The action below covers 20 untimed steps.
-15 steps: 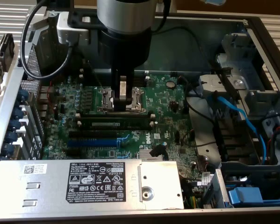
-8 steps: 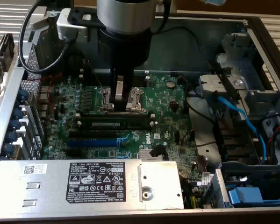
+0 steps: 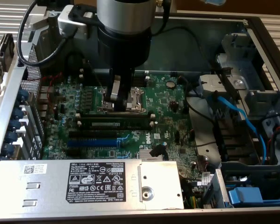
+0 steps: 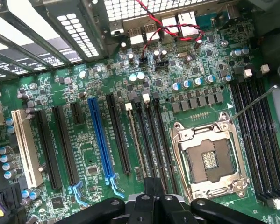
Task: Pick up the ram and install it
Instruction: 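Press down the ram until it locks into place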
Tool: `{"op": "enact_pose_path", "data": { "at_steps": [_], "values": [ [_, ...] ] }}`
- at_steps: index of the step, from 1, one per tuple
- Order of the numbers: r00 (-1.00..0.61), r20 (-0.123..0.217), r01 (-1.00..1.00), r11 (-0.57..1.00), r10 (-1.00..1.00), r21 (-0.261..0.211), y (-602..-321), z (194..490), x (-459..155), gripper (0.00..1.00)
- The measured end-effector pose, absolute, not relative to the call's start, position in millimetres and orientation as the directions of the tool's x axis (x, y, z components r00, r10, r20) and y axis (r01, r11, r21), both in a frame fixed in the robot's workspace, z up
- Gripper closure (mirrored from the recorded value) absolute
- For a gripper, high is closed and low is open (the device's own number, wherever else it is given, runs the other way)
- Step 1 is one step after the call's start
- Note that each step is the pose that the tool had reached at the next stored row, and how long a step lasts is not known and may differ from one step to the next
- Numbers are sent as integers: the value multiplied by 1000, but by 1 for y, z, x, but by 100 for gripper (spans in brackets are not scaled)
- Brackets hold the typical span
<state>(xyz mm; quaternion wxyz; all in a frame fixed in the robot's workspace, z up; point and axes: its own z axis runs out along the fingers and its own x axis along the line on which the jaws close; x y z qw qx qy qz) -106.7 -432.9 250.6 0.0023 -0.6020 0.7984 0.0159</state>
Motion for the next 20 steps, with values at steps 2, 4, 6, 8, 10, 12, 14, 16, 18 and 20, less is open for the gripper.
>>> {"op": "enact_pose_path", "data": {
  "at_steps": [2,4,6,8,10,12,14,16,18,20],
  "values": [
    [-304,-23,-953,303,-952,23,-433,251,-107,90],
    [-332,-23,-943,332,-943,23,-433,251,-107,90],
    [-361,-23,-933,360,-932,23,-433,251,-107,90],
    [-388,-23,-921,388,-921,23,-433,251,-107,90],
    [-416,-23,-909,416,-909,23,-433,251,-107,90],
    [-443,-23,-896,443,-896,23,-433,251,-107,90],
    [-470,-23,-882,470,-882,23,-433,251,-107,90],
    [-497,-23,-868,496,-868,23,-433,251,-107,90],
    [-523,-23,-852,523,-852,23,-433,251,-107,90],
    [-548,-23,-837,547,-836,23,-433,251,-107,90]
  ]
}}
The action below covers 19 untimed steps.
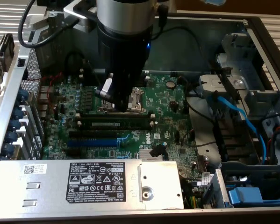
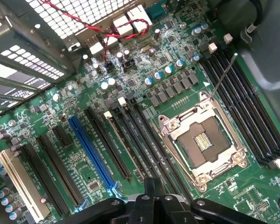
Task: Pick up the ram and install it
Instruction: 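Press down the ram until it locks into place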
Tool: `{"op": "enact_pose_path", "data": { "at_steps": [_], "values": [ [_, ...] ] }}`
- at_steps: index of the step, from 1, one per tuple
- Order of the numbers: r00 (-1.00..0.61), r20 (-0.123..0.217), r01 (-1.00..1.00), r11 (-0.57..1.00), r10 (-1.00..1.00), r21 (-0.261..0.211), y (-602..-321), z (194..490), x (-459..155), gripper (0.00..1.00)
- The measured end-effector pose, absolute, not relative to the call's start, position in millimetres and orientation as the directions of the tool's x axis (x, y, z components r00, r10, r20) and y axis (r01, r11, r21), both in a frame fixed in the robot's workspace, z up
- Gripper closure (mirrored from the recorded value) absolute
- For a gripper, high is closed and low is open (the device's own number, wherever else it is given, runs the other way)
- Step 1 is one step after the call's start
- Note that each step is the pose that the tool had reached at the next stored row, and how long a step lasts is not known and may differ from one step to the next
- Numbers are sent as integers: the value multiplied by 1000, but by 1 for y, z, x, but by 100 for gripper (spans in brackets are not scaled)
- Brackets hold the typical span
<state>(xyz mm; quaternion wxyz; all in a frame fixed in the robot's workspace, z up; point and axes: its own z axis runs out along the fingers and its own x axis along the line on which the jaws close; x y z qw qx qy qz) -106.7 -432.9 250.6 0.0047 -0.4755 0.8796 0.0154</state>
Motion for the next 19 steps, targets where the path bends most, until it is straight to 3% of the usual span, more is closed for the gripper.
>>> {"op": "enact_pose_path", "data": {
  "at_steps": [19],
  "values": [
    [-761,-23,-649,761,-648,23,-433,251,-107,90]
  ]
}}
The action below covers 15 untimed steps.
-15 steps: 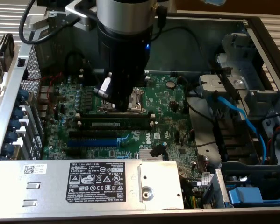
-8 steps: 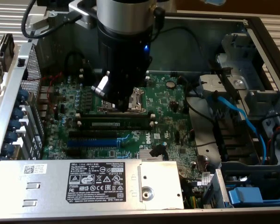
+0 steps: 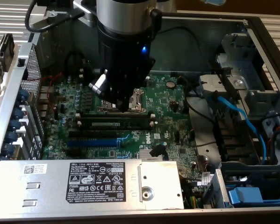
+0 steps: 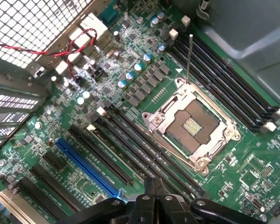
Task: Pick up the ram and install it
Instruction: 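Press down the ram until it locks into place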
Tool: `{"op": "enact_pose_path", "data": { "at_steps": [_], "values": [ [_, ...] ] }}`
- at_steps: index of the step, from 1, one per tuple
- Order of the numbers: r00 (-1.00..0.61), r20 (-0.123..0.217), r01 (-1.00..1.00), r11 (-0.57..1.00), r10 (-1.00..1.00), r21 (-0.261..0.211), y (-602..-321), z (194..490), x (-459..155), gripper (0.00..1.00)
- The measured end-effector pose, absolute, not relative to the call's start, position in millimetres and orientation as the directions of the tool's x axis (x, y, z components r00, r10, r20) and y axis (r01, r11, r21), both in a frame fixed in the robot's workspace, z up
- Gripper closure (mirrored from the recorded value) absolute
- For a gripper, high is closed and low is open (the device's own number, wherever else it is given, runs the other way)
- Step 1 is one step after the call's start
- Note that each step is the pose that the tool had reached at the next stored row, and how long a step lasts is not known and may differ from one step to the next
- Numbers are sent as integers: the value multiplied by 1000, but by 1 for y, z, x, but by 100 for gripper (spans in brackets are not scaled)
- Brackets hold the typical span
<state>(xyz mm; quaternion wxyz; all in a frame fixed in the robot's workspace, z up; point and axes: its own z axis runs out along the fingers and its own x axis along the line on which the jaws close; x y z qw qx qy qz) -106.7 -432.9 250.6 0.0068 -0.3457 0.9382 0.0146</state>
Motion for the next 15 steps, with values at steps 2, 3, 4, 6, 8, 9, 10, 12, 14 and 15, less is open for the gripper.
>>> {"op": "enact_pose_path", "data": {
  "at_steps": [2,3,4,6,8,9,10,12,14,15],
  "values": [
    [-779,-23,-627,778,-627,23,-433,251,-107,90],
    [-788,-23,-616,787,-616,23,-433,251,-107,90],
    [-796,-23,-605,796,-605,23,-433,251,-107,90],
    [-813,-23,-582,813,-582,23,-433,251,-107,90],
    [-829,-23,-559,829,-559,23,-433,251,-107,90],
    [-837,-23,-547,837,-547,23,-433,251,-107,90],
    [-844,-23,-536,844,-535,23,-433,251,-107,90],
    [-859,-23,-511,859,-511,23,-433,251,-107,90],
    [-873,-23,-487,873,-486,23,-433,251,-107,90],
    [-880,-23,-474,880,-474,23,-433,251,-107,90]
  ]
}}
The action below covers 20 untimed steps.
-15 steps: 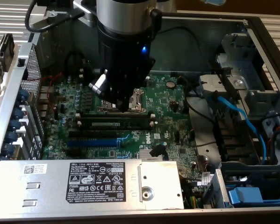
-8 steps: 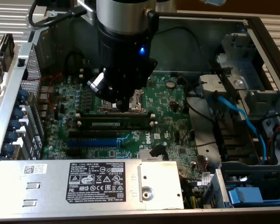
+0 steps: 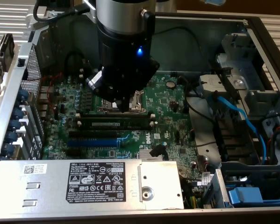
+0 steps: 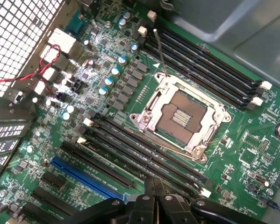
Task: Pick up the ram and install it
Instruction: 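Press down the ram until it locks into place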
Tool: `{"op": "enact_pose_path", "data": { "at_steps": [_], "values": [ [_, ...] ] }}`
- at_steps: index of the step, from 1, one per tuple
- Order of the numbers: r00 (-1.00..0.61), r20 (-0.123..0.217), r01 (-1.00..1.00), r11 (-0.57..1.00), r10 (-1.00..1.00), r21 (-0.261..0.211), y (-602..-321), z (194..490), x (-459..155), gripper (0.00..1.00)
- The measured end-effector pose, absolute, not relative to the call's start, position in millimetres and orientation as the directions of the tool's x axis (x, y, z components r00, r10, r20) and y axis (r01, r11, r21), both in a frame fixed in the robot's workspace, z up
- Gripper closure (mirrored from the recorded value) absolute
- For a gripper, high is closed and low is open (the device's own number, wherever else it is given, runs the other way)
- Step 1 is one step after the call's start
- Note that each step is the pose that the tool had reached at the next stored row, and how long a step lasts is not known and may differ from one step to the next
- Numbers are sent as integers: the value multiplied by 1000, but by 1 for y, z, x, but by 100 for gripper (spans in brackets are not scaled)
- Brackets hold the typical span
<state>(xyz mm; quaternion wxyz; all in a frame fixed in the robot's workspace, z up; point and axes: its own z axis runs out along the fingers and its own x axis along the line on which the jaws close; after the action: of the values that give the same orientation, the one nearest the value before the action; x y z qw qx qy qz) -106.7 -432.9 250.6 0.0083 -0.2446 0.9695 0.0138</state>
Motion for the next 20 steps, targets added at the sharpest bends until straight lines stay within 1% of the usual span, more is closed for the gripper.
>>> {"op": "enact_pose_path", "data": {
  "at_steps": [20],
  "values": [
    [-978,-23,-206,978,-206,23,-433,251,-107,90]
  ]
}}
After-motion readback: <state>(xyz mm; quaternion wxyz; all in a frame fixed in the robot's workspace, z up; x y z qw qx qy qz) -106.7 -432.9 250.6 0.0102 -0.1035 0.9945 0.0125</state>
